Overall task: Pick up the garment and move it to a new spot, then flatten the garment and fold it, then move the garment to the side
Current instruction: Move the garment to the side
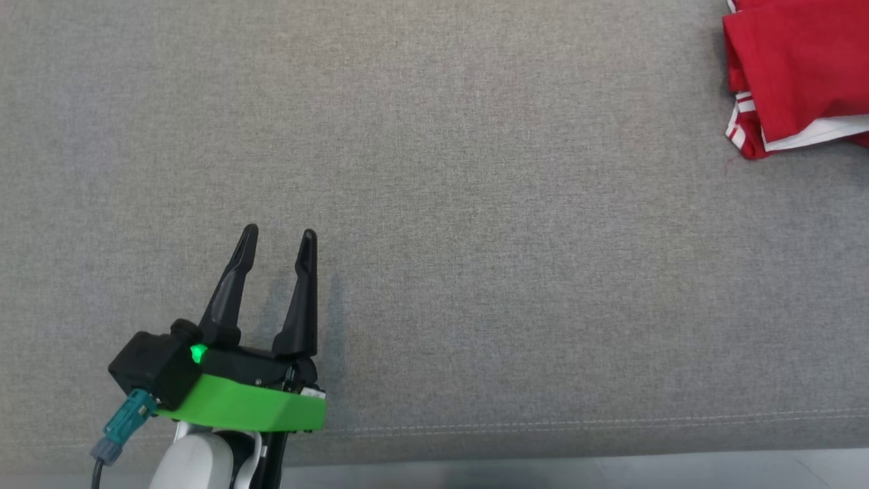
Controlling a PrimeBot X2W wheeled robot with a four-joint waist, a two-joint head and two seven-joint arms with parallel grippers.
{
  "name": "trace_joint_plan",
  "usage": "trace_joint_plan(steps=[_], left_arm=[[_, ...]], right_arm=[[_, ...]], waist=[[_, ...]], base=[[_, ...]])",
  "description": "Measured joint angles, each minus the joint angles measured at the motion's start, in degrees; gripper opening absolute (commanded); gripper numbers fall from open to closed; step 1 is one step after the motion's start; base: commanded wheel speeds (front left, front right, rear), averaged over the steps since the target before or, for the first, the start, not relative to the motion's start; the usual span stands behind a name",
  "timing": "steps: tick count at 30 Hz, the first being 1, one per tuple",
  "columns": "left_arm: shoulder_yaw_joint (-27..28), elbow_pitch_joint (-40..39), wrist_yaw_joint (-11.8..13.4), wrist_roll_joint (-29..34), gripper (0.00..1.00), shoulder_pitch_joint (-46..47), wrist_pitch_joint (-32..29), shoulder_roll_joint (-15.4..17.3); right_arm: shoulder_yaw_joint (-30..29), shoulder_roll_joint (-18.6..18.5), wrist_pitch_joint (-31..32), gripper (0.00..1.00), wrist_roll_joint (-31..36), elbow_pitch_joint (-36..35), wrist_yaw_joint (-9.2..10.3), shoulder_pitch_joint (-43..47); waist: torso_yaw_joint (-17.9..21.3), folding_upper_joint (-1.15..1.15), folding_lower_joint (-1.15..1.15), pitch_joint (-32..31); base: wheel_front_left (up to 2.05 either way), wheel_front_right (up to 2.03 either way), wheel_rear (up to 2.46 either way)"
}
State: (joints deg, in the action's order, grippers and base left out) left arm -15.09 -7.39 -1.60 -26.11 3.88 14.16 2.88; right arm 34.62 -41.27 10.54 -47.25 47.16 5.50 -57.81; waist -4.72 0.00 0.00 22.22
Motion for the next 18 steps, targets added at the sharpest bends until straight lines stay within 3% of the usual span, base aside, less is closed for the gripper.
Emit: trace_joint_plan(steps=[13, 14, 16, 18], left_arm=[[-0.7, -0.7, -0.5, 1.2, 1.00, 2.6, -0.5, 0.1], [-0.7, -0.8, -0.5, 1.3, 1.00, 2.6, -0.5, 0.1], [-0.6, -0.8, -0.5, 1.8, 1.00, 2.6, -0.5, 0.4], [-0.2, -0.8, -0.5, 1.8, 1.00, 2.7, -0.5, 0.5]], right_arm=[[-1.0, -1.9, -3.7, 0.00, 3.0, 6.4, 1.43, -0.5], [-1.3, -1.9, -4.4, 0.13, 3.1, 6.9, 1.59, -0.6], [-1.7, -1.9, -5.2, 0.49, 3.3, 7.7, 1.59, -1.0], [-2.0, -1.6, -5.9, 1.00, 3.5, 8.2, 1.60, -1.4]], waist=[[-2.4, 0.00, 0.00, 5.6], [-2.5, 0.00, 0.00, 5.9], [-2.7, 0.00, 0.00, 6.4], [-2.7, 0.00, 0.00, 6.8]], base=[[0.00, 0.00, 0.00], [0.00, 0.00, 0.00], [0.00, 0.00, 0.00], [0.00, 0.00, 0.00]])
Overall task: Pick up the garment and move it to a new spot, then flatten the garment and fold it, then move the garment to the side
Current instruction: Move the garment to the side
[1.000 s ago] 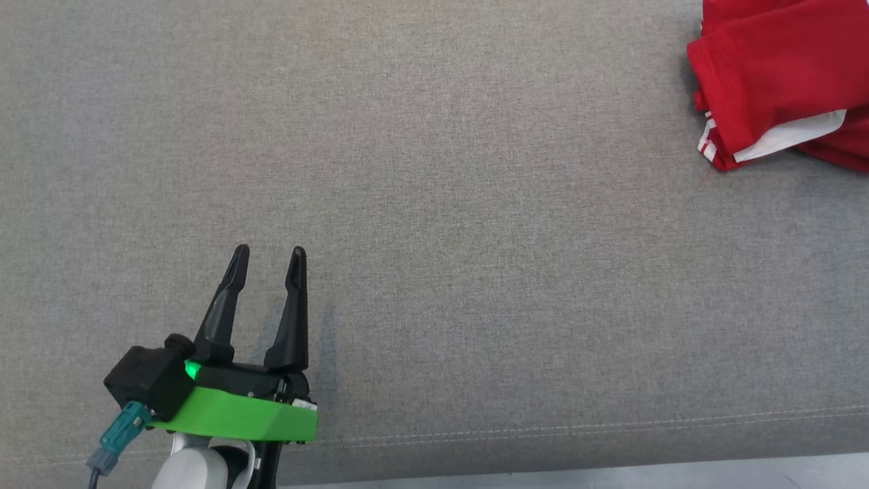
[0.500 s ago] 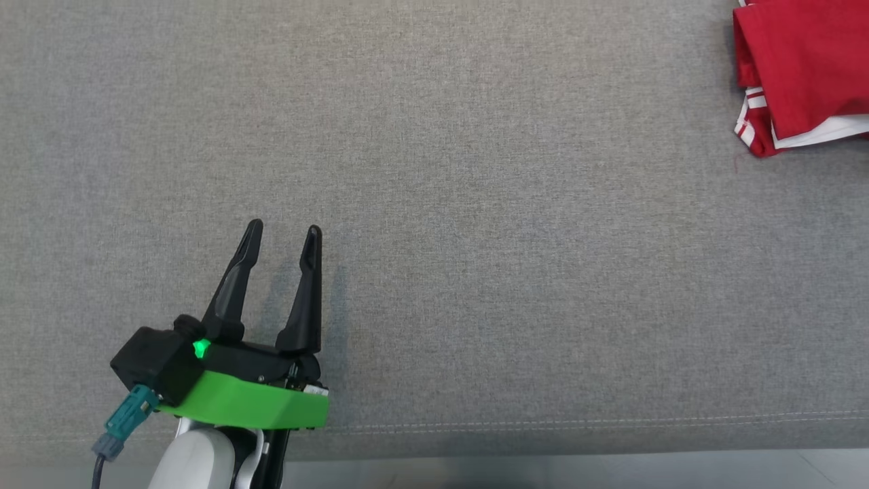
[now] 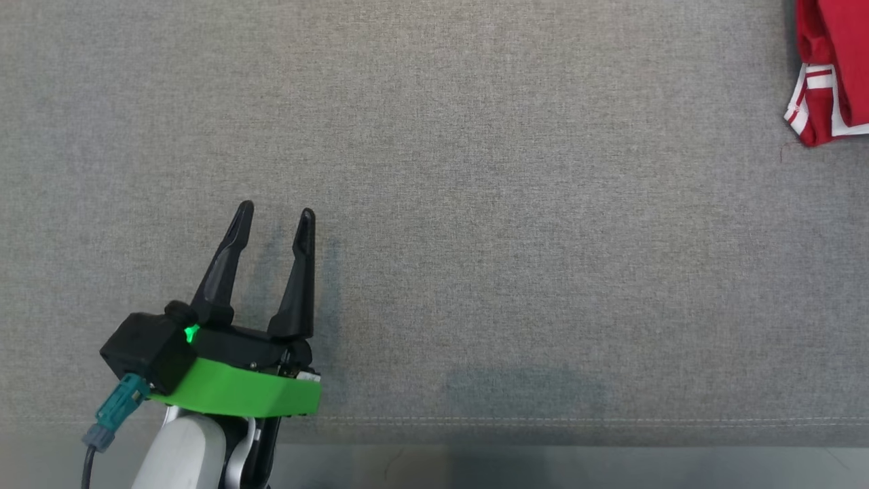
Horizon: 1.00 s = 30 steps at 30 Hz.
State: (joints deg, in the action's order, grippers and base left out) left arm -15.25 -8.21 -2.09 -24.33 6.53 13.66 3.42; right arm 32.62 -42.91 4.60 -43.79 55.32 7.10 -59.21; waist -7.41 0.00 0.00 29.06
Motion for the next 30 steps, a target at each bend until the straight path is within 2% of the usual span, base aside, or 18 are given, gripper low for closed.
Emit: trace_joint_plan(steps=[14, 25, 30], left_arm=[[0.5, 0.3, 0.0, 0.6, 1.00, 0.6, 0.0, 1.2], [0.2, 2.1, -0.3, 0.6, 1.00, 1.0, 0.0, 1.5], [-0.5, 3.6, -0.9, 0.5, 1.00, 2.6, 0.0, 1.4]], right_arm=[[-2.8, 3.7, -5.1, 1.00, 0.0, 5.9, 0.01, -0.2], [-1.2, 7.6, -12.4, 1.00, 1.8, 1.3, -0.09, -1.3], [0.9, 10.2, -14.7, 1.00, 2.8, -1.3, -2.87, -1.6]], waist=[[3.3, 0.00, 0.00, -0.4], [6.4, 0.00, 0.00, -3.8], [7.9, 0.00, 0.00, -6.3]], base=[[0.00, 0.00, 0.00], [0.00, 0.00, 0.00], [0.00, 0.00, 0.00]])
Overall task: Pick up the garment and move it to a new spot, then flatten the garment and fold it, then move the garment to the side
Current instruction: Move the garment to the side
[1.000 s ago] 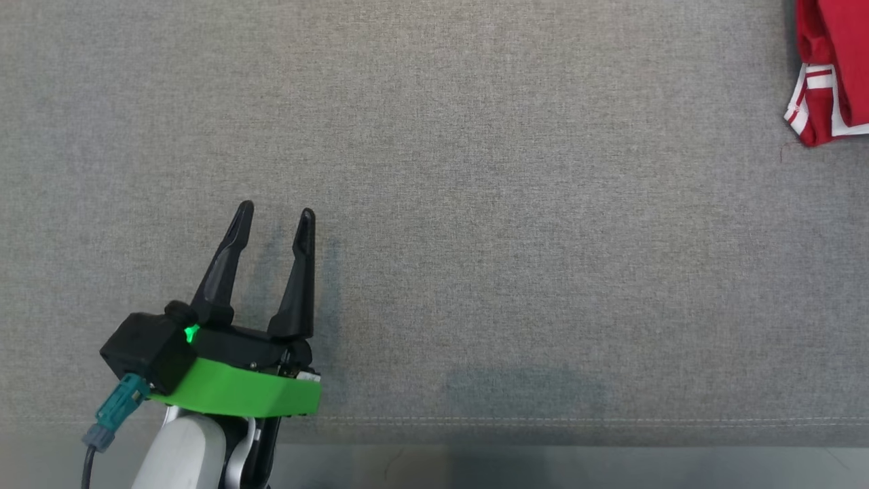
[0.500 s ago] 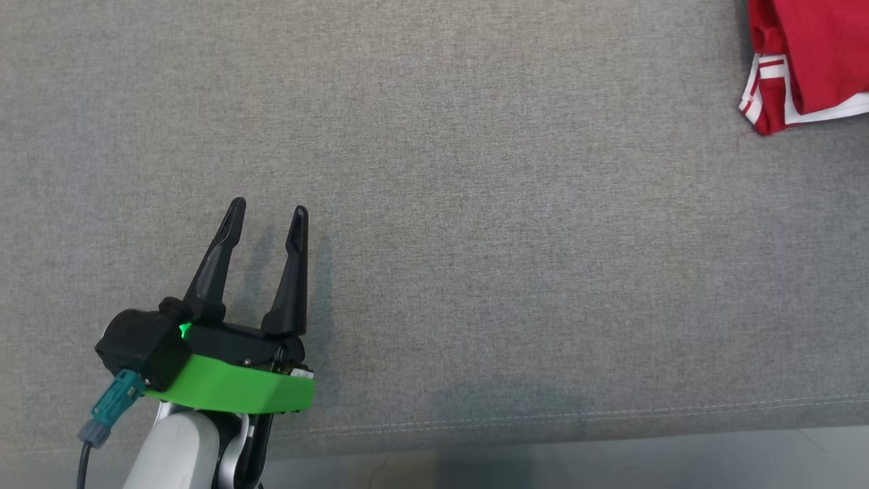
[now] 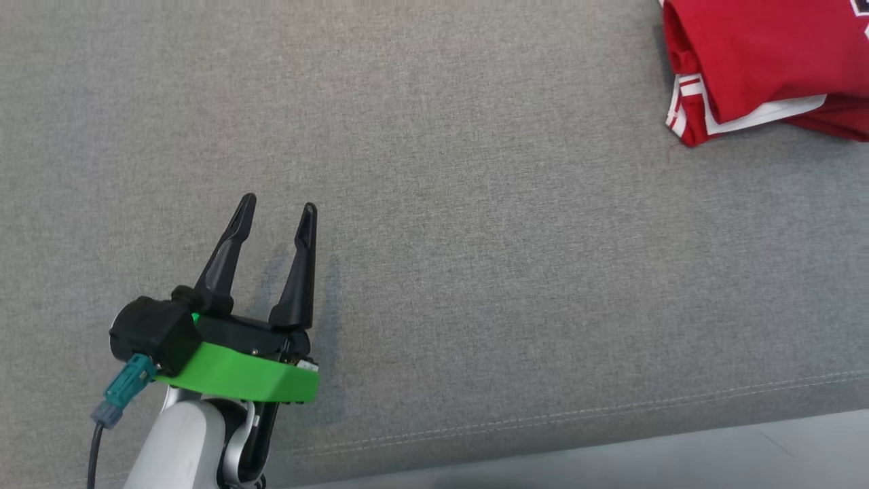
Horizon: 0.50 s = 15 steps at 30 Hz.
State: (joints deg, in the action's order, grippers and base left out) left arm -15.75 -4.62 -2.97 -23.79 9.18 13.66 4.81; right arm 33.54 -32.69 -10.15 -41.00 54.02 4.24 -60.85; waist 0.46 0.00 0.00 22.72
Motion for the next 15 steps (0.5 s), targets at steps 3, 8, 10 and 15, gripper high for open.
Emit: trace_joint_plan(steps=[3, 8, 10, 15], left_arm=[[0.0, 1.3, 0.0, -0.1, 1.00, 0.2, 0.0, -0.2], [0.8, 4.2, 1.0, -0.8, 1.00, 0.3, 0.0, -0.8], [1.4, 5.6, 1.7, -0.8, 1.00, 0.4, 0.0, -1.0], [3.0, 8.1, 3.5, -2.9, 1.00, 0.4, 0.1, -1.8]], right_arm=[[0.8, 1.6, -1.7, 1.00, 0.3, -1.7, -1.63, 0.0], [0.2, 5.4, -3.0, 1.00, -1.4, -3.7, -4.34, 1.9], [0.1, 6.5, -3.5, 1.00, -1.9, -4.3, -4.77, 4.1], [-0.1, 9.0, -4.0, 1.00, -2.4, -6.0, -5.25, 10.0]], waist=[[0.9, 0.00, 0.00, -1.7], [2.3, 0.00, 0.00, -4.8], [2.7, 0.00, 0.00, -6.1], [3.2, 0.00, 0.00, -9.3]], base=[[0.00, 0.00, 0.00], [0.00, 0.00, 0.00], [0.00, 0.00, 0.00], [0.00, 0.00, 0.00]])
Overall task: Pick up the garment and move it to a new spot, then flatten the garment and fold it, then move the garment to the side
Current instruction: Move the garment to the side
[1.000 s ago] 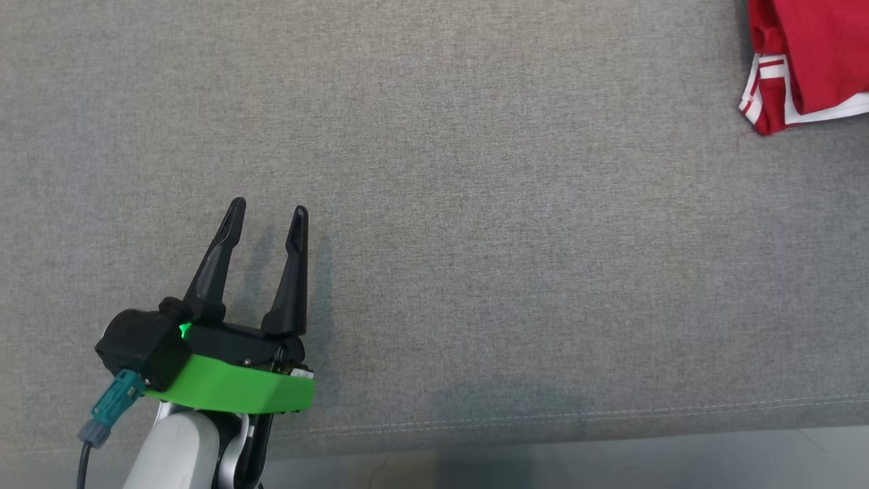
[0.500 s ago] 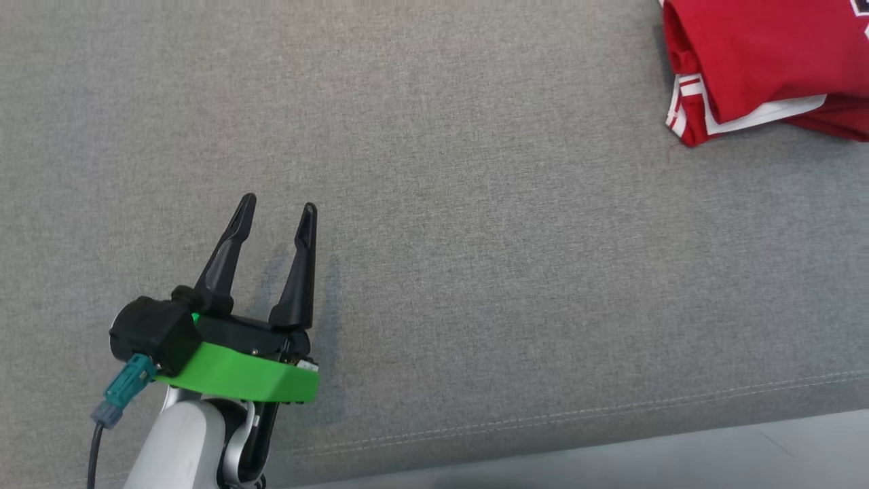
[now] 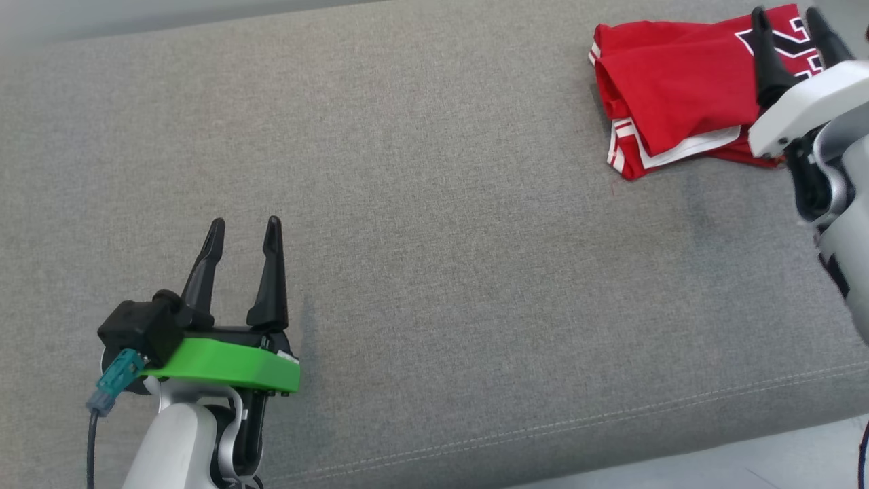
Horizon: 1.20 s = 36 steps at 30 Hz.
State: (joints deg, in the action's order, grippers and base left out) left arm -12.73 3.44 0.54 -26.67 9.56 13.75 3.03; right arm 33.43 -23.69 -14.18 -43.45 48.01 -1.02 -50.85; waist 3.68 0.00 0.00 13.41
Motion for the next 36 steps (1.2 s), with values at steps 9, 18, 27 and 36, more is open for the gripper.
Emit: trace_joint_plan(steps=[9, 18, 27, 36], left_arm=[[2.9, 1.6, 2.7, -0.9, 1.00, -1.1, 0.3, -0.2], [4.8, 3.6, 4.5, 2.3, 1.00, -6.3, 0.5, -0.1], [5.8, 3.7, 5.0, 2.9, 1.00, -10.2, 0.5, -0.1], [6.5, 2.4, 5.3, 3.2, 1.00, -14.3, 0.5, -0.1]], right_arm=[[-0.5, 4.0, -0.3, 1.00, -1.4, -4.1, -0.30, 11.0], [-0.9, 6.7, -0.4, 1.00, 6.1, -15.7, 4.05, 16.7], [-3.5, 9.0, -0.4, 1.00, 7.8, -22.1, 6.31, 27.2], [-5.7, 11.0, -0.4, 1.00, 9.5, -27.6, 7.27, 35.6]], waist=[[-0.5, 0.00, 0.00, -4.5], [-1.2, 0.00, 0.00, -8.4], [-1.9, 0.00, 0.00, -12.0], [-2.1, 0.00, 0.00, -14.0]], base=[[0.00, 0.00, 0.00], [0.00, 0.00, 0.00], [0.00, 0.00, 0.00], [0.00, 0.00, 0.00]])
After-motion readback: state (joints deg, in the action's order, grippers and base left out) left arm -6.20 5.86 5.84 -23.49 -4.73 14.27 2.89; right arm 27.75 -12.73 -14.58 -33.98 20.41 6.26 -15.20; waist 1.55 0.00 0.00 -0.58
